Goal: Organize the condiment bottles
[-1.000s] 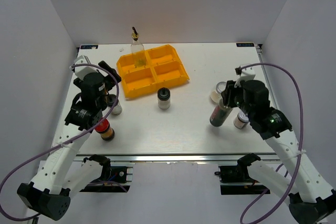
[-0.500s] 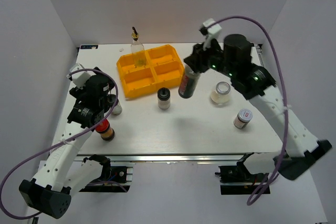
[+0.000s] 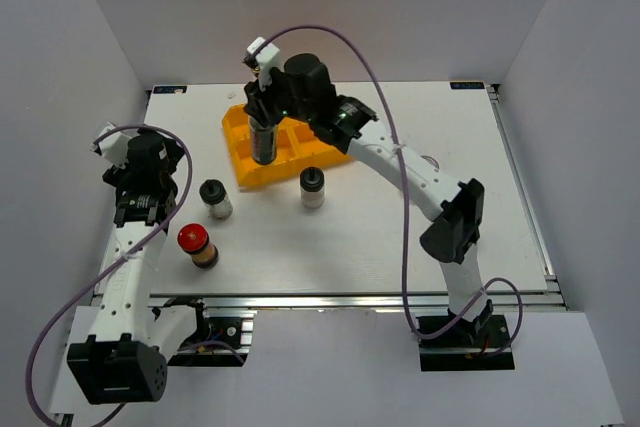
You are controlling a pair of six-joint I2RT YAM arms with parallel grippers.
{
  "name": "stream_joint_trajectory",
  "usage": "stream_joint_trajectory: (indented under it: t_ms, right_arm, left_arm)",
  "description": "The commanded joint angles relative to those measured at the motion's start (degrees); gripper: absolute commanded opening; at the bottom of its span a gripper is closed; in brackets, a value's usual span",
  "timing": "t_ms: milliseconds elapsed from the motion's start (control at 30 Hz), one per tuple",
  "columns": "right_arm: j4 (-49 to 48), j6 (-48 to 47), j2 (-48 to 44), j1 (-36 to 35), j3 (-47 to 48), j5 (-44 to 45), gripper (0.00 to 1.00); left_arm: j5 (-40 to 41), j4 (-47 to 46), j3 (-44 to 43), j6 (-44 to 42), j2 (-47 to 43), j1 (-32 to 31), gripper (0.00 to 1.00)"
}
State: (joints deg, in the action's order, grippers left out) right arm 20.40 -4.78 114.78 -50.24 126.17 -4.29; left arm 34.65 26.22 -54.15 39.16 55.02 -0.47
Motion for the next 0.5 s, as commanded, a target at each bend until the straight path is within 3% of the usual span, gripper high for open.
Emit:
stream_joint_trajectory:
  t_ms: [0, 100, 467]
  right_arm:
    - [-17.0, -3.1, 0.8, -1.4, 6.0, 4.0, 0.00]
    - [-25.5, -3.6, 4.8, -1.8, 6.9, 7.5, 0.00]
    - [-48.8, -8.9, 17.9, -1.7, 11.6, 12.9, 0.00]
  left_arm:
    - [-10.8, -4.5, 1.5, -1.8, 1.7, 6.0, 0.98]
    - [-11.9, -6.2, 3.4, -2.5, 1.7, 8.5, 0.98]
    - [-11.5, -8.3, 4.7, -4.0, 1.2, 8.4, 0.98]
